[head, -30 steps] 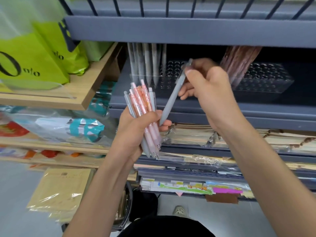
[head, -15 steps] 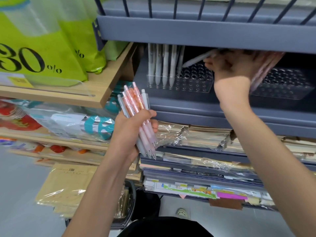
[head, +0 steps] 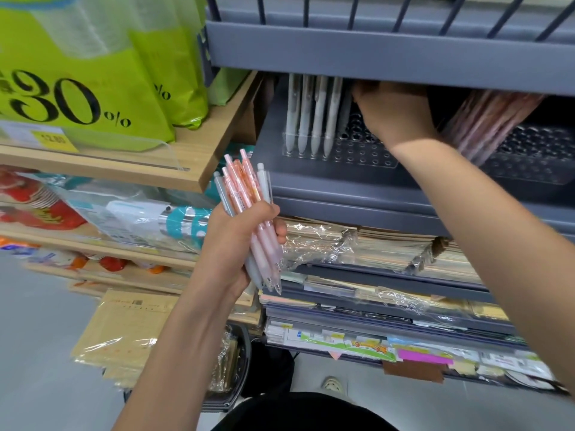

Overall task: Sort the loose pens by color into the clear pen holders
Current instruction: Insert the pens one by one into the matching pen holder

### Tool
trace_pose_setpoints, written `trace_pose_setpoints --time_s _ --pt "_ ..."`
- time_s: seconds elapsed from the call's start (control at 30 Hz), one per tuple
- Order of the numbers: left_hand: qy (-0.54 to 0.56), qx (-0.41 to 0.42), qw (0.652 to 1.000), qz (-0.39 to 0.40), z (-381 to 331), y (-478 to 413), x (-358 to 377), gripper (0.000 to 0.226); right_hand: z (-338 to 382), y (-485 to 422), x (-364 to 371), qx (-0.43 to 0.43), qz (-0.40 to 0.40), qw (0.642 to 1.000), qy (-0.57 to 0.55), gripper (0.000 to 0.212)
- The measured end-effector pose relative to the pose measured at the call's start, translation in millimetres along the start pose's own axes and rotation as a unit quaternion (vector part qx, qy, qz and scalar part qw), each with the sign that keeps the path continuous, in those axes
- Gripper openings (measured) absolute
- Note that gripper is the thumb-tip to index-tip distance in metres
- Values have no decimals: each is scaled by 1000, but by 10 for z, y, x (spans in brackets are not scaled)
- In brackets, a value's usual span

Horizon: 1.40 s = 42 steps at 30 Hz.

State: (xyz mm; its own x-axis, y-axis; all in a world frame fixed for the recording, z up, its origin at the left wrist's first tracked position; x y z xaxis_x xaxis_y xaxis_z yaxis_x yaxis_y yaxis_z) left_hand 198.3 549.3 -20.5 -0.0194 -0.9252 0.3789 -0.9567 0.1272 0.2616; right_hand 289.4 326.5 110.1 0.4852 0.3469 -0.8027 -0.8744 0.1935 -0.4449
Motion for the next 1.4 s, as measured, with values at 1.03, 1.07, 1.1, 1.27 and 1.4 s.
trace_pose_setpoints --time_s 1.03,1.07,1.1,1.27,1.4 --pt "47 25 997 57 151 -10 396 24 123 905 117 -57 221 914 -336 8" --pt "54 27 997 52 150 -26 394 17 83 922 90 -49 216 910 -350 7" --pt "55 29 997 37 150 -50 372 12 42 941 59 -42 207 907 -365 8" --pt "24 21 999 -2 207 -80 342 10 -204 923 -175 30 74 875 -478 13" --pt "-20 12 1000 14 276 -23 460 26 -243 914 -261 51 34 854 -516 8"
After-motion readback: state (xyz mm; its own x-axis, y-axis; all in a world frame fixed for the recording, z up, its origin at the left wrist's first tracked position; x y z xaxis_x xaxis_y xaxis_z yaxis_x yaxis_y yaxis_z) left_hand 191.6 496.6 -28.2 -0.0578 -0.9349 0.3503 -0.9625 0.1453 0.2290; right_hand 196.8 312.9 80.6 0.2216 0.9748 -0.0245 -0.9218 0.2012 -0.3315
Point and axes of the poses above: each hand's wrist, its own y-axis away from the middle knuckle, its own x-axis out of the palm, z = x × y, the point moved 8 cm from there along -y, towards the middle knuckle, and after that the axes turned 3 degrees about -x, right-handed, at the moved point
